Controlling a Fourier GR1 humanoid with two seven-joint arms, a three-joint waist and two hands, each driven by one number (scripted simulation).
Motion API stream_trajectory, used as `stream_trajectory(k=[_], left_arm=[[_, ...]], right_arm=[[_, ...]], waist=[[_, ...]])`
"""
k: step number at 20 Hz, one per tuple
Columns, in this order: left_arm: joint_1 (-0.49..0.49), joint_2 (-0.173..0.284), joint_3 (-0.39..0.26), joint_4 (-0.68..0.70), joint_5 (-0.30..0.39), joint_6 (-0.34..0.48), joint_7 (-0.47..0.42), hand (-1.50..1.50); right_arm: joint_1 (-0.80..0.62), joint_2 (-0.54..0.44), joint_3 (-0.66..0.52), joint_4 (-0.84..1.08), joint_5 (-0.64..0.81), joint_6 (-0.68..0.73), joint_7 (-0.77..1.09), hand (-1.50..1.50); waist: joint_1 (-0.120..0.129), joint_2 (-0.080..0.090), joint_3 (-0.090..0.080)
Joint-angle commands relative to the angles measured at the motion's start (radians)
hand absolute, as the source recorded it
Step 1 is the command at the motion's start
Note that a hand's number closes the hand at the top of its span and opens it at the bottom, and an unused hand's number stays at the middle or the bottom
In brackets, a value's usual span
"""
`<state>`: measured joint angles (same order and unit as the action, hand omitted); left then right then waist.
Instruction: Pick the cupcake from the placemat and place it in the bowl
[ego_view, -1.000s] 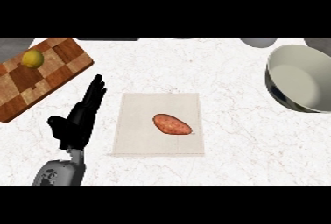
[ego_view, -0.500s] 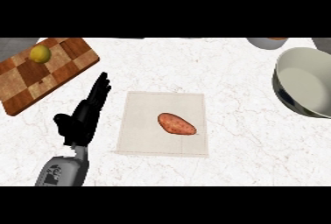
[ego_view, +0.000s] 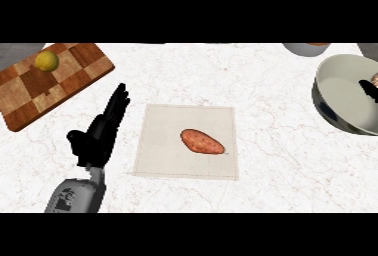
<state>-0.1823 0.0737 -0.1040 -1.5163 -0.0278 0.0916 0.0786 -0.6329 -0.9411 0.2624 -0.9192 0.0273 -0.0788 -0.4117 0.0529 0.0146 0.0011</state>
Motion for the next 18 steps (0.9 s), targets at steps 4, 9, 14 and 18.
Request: stream_trajectory(k=[4, 9, 14, 18], left_arm=[[-0.011, 0.015, 0.008, -0.02, 0.018, -0.028, 0.029, 0.0], [-0.015, 0.004, 0.012, -0.009, 0.01, -0.016, 0.006, 0.0], [0.026, 0.014, 0.013, -0.042, 0.011, -0.023, 0.009, 0.0], [0.007, -0.001, 0.015, -0.031, 0.009, -0.01, 0.031, 0.0]], right_arm=[[-0.093, 0.073, -0.005, 0.378, 0.038, 0.157, -0.149, 1.5], [-0.146, 0.129, 0.026, 0.503, 0.077, 0.305, -0.279, -1.5], [-0.176, 0.18, -0.067, 0.587, 0.015, 0.336, -0.424, -1.5], [-0.259, 0.138, -0.173, 0.639, -0.074, 0.406, -0.419, -1.5]], waist=[[0.009, 0.006, 0.002], [0.005, 0.005, 0.002], [-0.008, -0.001, 0.002], [-0.015, -0.002, 0.002]])
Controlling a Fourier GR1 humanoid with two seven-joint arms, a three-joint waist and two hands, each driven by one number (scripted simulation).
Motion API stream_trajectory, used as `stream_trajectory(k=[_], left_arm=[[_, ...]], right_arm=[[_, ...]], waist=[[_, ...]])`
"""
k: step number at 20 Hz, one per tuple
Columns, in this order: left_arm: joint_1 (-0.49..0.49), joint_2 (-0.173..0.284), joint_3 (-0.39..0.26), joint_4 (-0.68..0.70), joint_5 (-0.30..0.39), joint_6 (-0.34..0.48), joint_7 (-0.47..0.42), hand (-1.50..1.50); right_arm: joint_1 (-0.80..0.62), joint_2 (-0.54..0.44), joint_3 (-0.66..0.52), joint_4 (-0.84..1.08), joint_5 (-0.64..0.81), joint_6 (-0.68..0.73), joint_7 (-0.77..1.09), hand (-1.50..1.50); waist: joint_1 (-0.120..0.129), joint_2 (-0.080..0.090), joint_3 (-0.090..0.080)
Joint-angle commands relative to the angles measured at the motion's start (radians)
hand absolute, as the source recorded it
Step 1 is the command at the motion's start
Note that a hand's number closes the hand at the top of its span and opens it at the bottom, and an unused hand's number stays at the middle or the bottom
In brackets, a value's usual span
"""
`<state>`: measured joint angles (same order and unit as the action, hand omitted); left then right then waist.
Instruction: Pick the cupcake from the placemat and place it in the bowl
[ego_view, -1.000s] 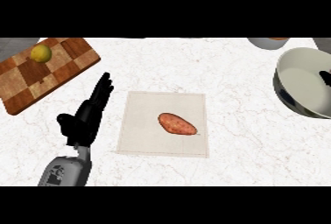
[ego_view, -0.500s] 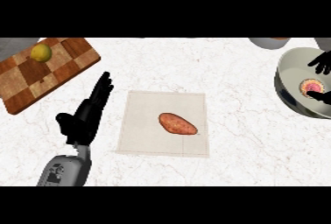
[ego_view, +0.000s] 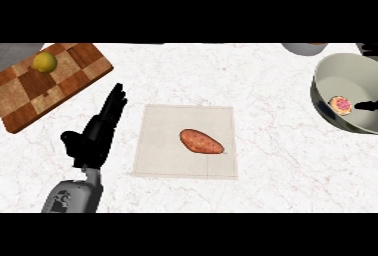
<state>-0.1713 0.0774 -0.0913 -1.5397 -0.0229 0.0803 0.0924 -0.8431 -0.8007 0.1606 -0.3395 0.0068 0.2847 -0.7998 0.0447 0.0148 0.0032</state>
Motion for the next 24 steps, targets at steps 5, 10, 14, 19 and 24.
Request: stream_trajectory(k=[5, 10, 14, 19, 24], left_arm=[[0.011, -0.007, 0.003, 0.021, 0.001, -0.007, -0.019, 0.0], [-0.031, -0.01, 0.013, 0.041, -0.007, 0.001, -0.022, 0.0], [0.004, -0.026, -0.018, 0.002, -0.025, 0.014, -0.009, 0.0], [-0.01, -0.017, 0.005, -0.001, -0.006, 0.006, -0.011, 0.0], [-0.009, -0.012, 0.007, 0.017, -0.013, 0.004, -0.003, 0.0]], right_arm=[[-0.055, -0.08, -0.125, 0.15, -0.085, 0.175, -0.04, -1.5], [-0.08, -0.137, -0.152, 0.197, -0.109, 0.322, 0.043, -1.5], [-0.057, -0.174, -0.199, 0.207, -0.16, 0.423, 0.06, -1.5], [0.004, -0.198, -0.195, 0.166, -0.161, 0.514, 0.036, -1.5], [0.096, -0.195, -0.19, 0.106, -0.162, 0.538, -0.02, -1.5]], waist=[[-0.011, 0.0, 0.0], [-0.007, 0.003, 0.001], [-0.006, 0.002, 0.002], [-0.009, 0.005, 0.003], [-0.022, 0.002, 0.004]])
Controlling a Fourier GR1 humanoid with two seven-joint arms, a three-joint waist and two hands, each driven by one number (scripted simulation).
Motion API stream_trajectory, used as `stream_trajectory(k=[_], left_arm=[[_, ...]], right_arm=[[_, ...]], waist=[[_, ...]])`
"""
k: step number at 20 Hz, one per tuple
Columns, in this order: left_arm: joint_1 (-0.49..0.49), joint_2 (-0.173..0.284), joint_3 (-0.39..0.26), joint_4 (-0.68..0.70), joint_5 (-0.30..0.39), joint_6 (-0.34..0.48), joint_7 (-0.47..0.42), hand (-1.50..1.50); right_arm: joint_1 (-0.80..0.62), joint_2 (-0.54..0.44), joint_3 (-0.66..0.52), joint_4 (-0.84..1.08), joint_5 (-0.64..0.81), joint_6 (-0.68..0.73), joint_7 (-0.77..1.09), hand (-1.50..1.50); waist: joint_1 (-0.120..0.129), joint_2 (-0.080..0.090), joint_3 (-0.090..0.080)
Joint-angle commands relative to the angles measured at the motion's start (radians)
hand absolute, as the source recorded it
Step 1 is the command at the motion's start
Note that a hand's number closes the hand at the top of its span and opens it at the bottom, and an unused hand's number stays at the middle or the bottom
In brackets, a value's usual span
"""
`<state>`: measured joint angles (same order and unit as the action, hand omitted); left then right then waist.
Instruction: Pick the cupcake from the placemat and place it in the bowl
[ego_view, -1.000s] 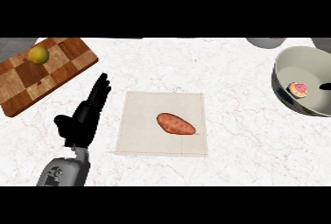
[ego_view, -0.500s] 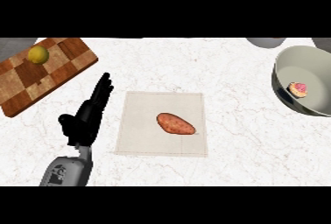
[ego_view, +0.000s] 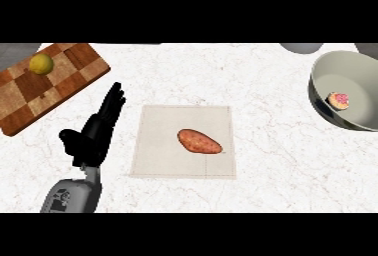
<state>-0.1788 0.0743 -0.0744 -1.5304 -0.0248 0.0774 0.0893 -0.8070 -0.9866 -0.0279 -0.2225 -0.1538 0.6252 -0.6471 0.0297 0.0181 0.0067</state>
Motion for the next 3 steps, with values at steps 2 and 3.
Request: stream_trajectory(k=[2, 3], left_arm=[[-0.011, 0.018, 0.016, -0.005, 0.014, -0.019, -0.001, 0.0], [-0.001, -0.014, 0.001, 0.007, 0.0, 0.007, -0.015, 0.0]], right_arm=[[0.077, -0.002, -0.006, -0.015, -0.008, 0.184, -0.169, -1.5], [0.087, -0.025, -0.003, -0.034, -0.006, 0.207, -0.176, -1.5]], waist=[[0.004, 0.003, 0.002], [-0.006, -0.001, 0.0]])
